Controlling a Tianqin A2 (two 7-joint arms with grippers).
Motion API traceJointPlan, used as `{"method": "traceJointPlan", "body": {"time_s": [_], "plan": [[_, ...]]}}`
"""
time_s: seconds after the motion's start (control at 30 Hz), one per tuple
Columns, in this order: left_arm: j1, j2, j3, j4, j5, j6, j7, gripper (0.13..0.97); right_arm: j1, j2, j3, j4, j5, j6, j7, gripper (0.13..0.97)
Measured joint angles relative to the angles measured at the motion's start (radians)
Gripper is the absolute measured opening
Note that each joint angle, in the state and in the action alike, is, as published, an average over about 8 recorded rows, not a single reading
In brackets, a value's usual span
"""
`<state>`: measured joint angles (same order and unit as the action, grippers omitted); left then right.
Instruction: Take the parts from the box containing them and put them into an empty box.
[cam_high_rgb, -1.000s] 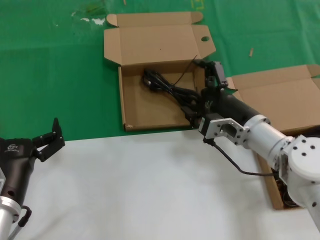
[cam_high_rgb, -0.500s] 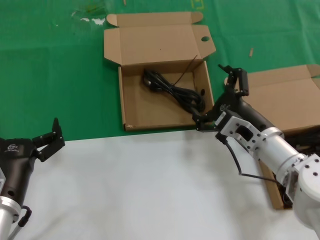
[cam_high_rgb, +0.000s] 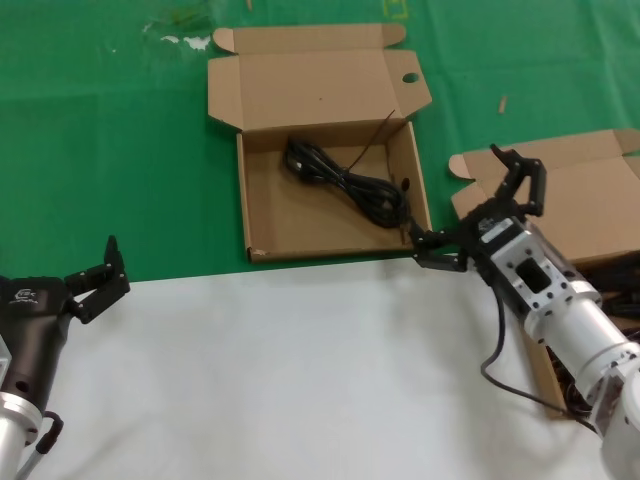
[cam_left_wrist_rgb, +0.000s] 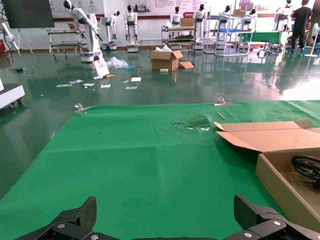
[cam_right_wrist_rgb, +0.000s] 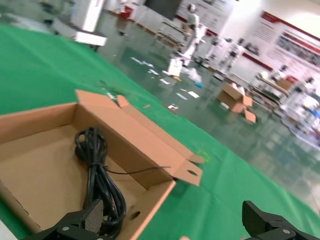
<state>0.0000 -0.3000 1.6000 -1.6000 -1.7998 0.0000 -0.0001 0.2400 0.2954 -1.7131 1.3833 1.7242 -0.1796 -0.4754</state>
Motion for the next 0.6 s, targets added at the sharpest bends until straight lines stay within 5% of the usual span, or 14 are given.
{"method": "traceJointPlan", "body": {"time_s": [0.6], "plan": [[0.000,0.000,0.000,0.000,0.000,0.000,0.000,0.966,-0.157,0.003,0.074,0.142,0.050,0.118,0.311,0.966]]}}
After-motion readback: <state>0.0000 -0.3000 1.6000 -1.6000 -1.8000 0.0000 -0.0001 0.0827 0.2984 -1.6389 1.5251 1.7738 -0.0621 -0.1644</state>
